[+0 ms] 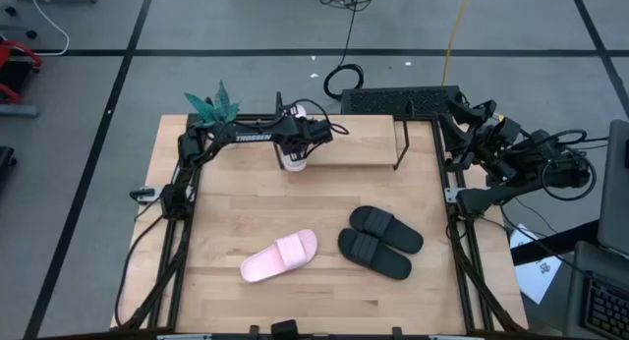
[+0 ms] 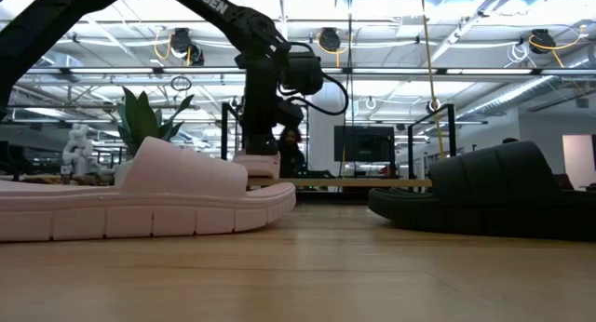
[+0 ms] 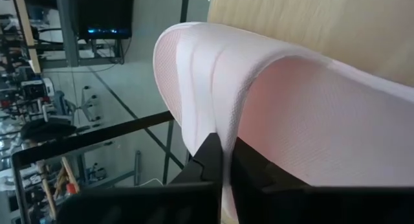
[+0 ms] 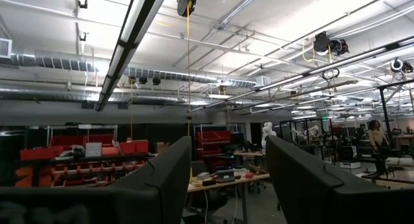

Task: Pick and place slides into the shelf
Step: Put the top pink slipper onto the shelf, then put the pink slipper onto the shelf

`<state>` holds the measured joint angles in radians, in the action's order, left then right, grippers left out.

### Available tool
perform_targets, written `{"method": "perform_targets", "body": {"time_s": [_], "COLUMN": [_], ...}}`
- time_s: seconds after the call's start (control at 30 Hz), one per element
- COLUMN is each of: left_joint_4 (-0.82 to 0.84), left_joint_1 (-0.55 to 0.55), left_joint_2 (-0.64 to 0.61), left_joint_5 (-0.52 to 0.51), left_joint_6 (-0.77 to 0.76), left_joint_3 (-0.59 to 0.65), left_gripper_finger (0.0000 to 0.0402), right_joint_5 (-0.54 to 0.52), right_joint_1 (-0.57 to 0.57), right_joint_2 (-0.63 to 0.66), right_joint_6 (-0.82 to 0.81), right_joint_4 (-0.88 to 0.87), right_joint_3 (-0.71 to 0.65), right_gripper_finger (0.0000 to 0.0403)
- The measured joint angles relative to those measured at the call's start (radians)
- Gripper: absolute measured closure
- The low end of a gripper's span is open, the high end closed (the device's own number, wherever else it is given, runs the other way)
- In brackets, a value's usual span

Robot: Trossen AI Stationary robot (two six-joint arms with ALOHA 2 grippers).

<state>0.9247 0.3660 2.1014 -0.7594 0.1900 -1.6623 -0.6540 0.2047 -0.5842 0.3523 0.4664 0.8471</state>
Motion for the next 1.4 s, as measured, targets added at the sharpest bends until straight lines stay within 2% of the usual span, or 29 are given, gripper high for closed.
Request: {"method": "perform_targets", "body": {"time_s": [0.73, 1.13, 1.4], "left_joint_4": [0.021, 0.022, 0.084], "left_joint_1": [-0.004, -0.017, -0.037], "left_joint_2": [-0.003, -0.009, -0.010], "left_joint_5": [0.024, 0.025, 0.009], "left_joint_6": [0.008, 0.003, -0.028], "left_joint_3": [0.000, 0.000, -0.070], "left_gripper_finger": [0.0312, 0.0246, 0.0205], "right_joint_5": [0.000, 0.000, 0.000], "right_joint_1": [0.000, 0.000, 0.000], "right_joint_2": [-0.016, -0.035, -0.037], "right_joint_6": [-0.023, -0.023, -0.024], "right_joint_4": [-0.001, 0.000, 0.000], "right_joint_3": [0.000, 0.000, 0.000], "right_gripper_finger": [0.0213, 0.0213, 0.0213]}}
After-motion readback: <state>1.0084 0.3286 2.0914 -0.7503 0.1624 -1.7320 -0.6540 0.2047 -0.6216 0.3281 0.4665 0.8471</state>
